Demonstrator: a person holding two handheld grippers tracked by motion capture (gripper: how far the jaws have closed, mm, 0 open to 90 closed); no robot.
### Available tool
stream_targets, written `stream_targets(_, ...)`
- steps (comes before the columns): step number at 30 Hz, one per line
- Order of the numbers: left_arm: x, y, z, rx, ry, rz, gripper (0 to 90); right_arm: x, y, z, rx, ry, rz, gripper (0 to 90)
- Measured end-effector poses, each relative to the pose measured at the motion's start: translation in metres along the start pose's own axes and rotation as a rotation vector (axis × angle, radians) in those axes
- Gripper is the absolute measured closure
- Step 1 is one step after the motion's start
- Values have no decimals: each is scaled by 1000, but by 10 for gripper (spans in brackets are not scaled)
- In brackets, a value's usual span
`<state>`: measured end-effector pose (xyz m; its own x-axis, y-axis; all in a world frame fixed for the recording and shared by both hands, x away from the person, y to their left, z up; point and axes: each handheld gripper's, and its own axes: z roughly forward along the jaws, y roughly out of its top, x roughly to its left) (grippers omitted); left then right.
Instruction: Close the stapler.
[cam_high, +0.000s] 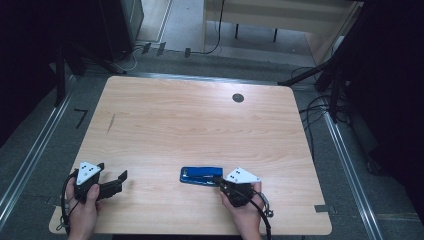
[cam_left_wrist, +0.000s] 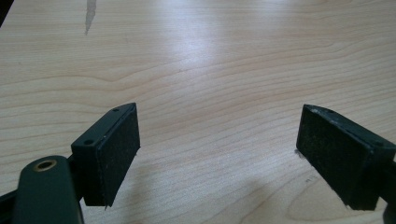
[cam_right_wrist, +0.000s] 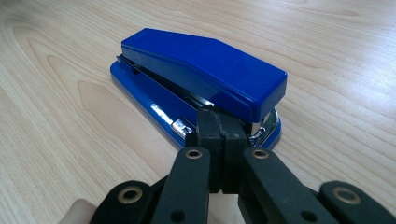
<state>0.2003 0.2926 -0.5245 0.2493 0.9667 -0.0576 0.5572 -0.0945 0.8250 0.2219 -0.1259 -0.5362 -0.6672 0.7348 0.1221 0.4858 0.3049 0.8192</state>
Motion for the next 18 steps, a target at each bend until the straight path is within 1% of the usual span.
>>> stream_targets(5,0,0,0,4,-1,2,140,-2,0,0,-2,7,1,900)
stream_targets(8,1,0,0,4,-1,-1,140,-3,-2,0,-15,23,7,900)
stream_targets(9,1,0,0,2,-2,-3,140,-4,-3,-1,-22,37,9,836)
stream_targets(10,1,0,0,1,-3,-5,140,-4,-4,-1,-29,62,9,791)
stream_targets(11,1,0,0,1,-4,-6,140,-4,-4,-1,-29,67,3,765)
stream_targets(13,1,0,0,3,-4,-2,140,-2,-4,-3,-23,53,-14,736)
stream_targets(18,0,0,0,0,-3,0,140,-7,-7,-13,-33,69,-3,648)
